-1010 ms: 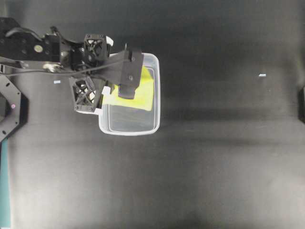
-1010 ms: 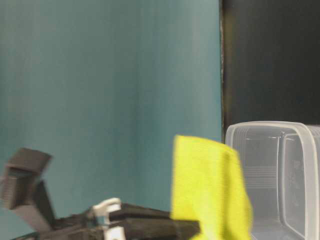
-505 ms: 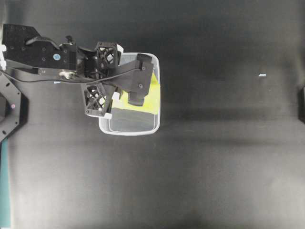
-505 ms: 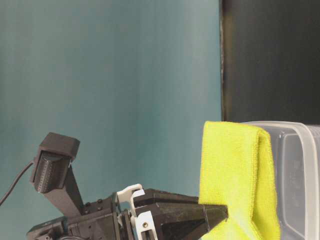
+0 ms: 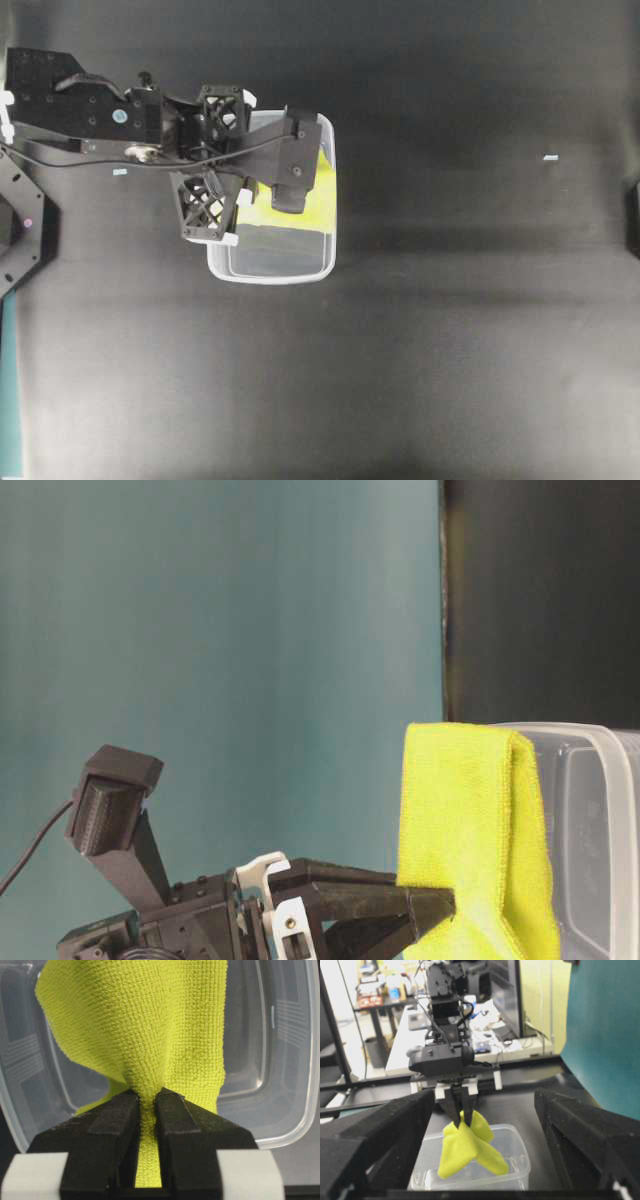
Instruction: Place the yellow towel into the container with the left arm.
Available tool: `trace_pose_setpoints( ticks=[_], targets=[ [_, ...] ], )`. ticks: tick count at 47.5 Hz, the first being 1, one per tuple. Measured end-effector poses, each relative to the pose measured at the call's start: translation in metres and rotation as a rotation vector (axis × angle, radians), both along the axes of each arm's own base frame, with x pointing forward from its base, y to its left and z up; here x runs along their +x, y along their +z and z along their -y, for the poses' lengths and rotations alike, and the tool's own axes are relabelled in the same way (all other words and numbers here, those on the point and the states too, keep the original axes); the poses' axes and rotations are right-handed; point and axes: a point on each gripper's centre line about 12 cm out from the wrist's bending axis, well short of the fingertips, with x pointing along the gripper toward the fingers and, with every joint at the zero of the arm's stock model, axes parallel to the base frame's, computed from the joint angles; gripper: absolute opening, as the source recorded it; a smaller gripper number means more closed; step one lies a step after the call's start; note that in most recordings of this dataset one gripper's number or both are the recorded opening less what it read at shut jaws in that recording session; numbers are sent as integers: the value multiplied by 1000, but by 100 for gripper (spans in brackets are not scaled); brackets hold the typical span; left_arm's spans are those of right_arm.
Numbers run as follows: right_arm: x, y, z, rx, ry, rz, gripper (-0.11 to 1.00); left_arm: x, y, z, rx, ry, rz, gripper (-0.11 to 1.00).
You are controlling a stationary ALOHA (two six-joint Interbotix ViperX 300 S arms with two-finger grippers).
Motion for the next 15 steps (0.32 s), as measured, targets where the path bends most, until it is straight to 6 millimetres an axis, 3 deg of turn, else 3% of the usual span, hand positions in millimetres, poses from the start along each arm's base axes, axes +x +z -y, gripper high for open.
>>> trace_pose_setpoints(
  ticks=[9,12,15],
  targets=[
    [0,0,0,-1,0,0,78,-1,-3,2,-1,-3,-15,70],
    [0,0,0,-1,1,0,78,-2,-3,3,-1,-7,-23,84],
    [0,0,0,0,0,0,78,-2,-4,3,1,-11,-31,90]
  ],
)
